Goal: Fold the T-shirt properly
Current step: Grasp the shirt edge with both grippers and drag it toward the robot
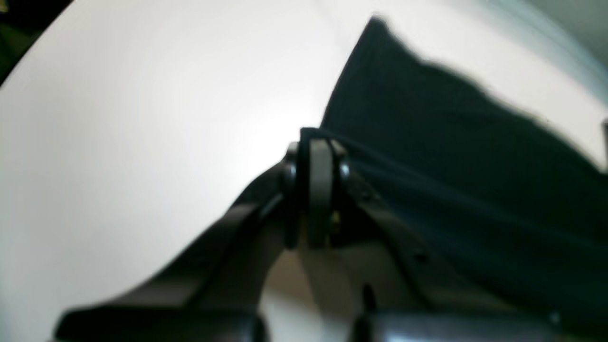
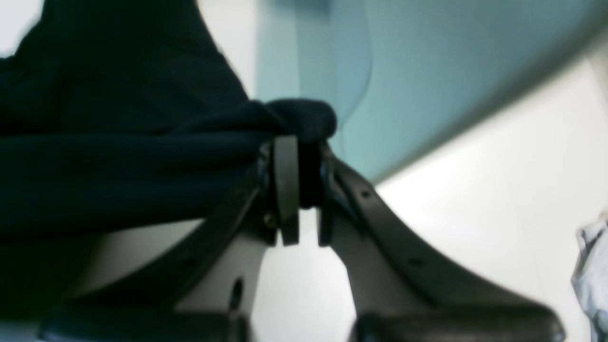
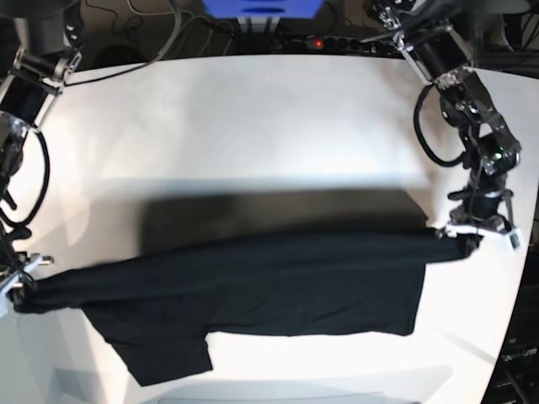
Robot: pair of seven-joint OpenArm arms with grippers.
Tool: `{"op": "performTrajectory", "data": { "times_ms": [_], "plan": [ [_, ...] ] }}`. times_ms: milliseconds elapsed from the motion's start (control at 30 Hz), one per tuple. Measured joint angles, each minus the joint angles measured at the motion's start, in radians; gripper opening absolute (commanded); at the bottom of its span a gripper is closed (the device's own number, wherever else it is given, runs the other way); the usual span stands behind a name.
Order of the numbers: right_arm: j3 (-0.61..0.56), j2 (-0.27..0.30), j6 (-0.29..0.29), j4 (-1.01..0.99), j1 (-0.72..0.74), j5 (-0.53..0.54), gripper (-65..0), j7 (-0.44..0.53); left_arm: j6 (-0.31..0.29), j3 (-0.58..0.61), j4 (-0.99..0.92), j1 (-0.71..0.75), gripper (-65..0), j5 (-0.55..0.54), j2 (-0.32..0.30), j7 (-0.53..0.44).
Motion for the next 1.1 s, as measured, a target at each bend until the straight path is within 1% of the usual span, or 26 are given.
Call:
{"op": "performTrajectory", "data": {
  "times_ms": [100, 167, 267, 400, 500, 667, 733, 833, 900, 967, 1100],
  "plan": [
    [0.017, -0.002, 0.0, 0.002, -0.031, -0.003, -65.0, -0.026, -0.004, 0.0, 0.046, 0.008, -65.0, -0.003, 0.004, 0.012],
    [0.047, -0.003, 0.001, 0.002, -0.093, -0.002, -65.0, -0.012, 0.002, -0.002, 0.059, 0.04, -65.0, 0.003, 0.007, 0.013],
    [0.094, -0.009, 0.001, 0.001, -0.183, 0.0, -65.0, -0.026, -0.005, -0.004, 0.089, 0.108, -65.0, -0.008, 0.013, 0.025],
    [0.148, -0.01, 0.002, 0.001, -0.294, 0.021, -65.0, -0.013, -0.013, -0.07, 0.115, 0.182, -65.0, -0.018, 0.04, 0.028],
    [0.188, -0.035, 0.005, 0.002, -0.389, 0.021, -65.0, 0.012, -0.021, -0.11, 0.122, 0.242, -65.0, -0.023, 0.061, 0.033],
    [0.221, -0.07, 0.005, 0.029, -0.54, 0.012, -65.0, 0.026, -0.023, -0.12, 0.128, 0.344, -65.0, -0.024, 0.066, 0.03],
    [0.238, -0.098, 0.006, 0.072, -0.6, 0.009, -65.0, 0.034, -0.017, -0.124, 0.129, 0.391, -65.0, -0.017, 0.079, 0.026],
    [0.25, -0.133, 0.005, 0.134, -0.699, -0.002, -65.0, 0.073, -0.014, -0.124, 0.143, 0.472, -65.0, -0.013, 0.091, 0.013],
    [0.249, -0.14, 0.004, 0.169, -0.755, 0.003, -65.0, 0.087, -0.009, -0.127, 0.172, 0.52, -65.0, -0.008, 0.114, 0.002],
    [0.25, -0.15, 0.004, 0.192, -0.791, -0.002, -65.0, 0.087, -0.013, -0.127, 0.193, 0.565, -65.0, -0.011, 0.122, 0.006],
    [0.25, -0.149, 0.002, 0.197, -0.855, -0.001, -65.0, 0.094, -0.011, -0.129, 0.24, 0.644, -65.0, -0.005, 0.148, 0.002]
  ]
}}
